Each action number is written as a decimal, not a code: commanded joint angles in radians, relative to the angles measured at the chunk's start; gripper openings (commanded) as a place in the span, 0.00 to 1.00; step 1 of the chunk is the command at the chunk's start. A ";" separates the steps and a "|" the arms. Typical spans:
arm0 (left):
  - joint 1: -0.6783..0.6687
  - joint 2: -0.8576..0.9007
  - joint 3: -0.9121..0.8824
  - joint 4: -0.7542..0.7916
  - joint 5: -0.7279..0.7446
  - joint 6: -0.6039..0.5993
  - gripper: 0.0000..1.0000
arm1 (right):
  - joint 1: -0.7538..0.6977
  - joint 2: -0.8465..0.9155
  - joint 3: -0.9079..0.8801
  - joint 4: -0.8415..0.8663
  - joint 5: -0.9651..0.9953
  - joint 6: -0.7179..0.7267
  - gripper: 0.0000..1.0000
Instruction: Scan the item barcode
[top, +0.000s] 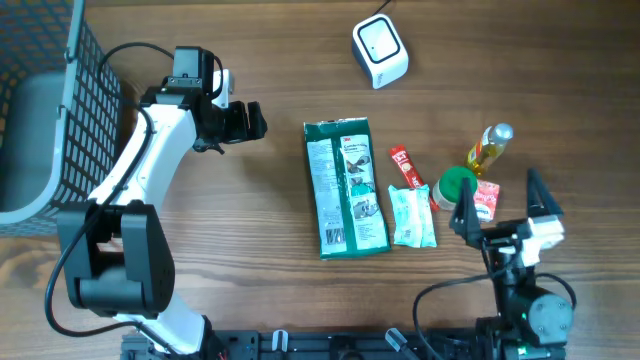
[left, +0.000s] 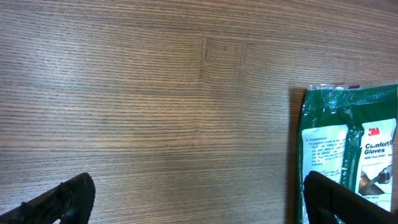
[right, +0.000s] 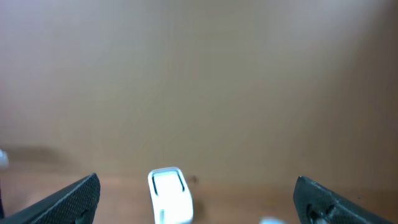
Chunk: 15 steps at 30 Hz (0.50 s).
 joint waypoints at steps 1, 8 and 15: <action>0.003 -0.004 0.006 0.003 0.001 0.002 1.00 | -0.006 -0.010 -0.003 -0.154 -0.016 -0.013 1.00; 0.003 -0.004 0.006 0.003 0.001 0.002 1.00 | -0.006 -0.010 -0.003 -0.265 -0.016 -0.019 1.00; 0.003 -0.004 0.006 0.003 0.001 0.002 1.00 | -0.006 -0.009 -0.003 -0.265 -0.016 -0.020 1.00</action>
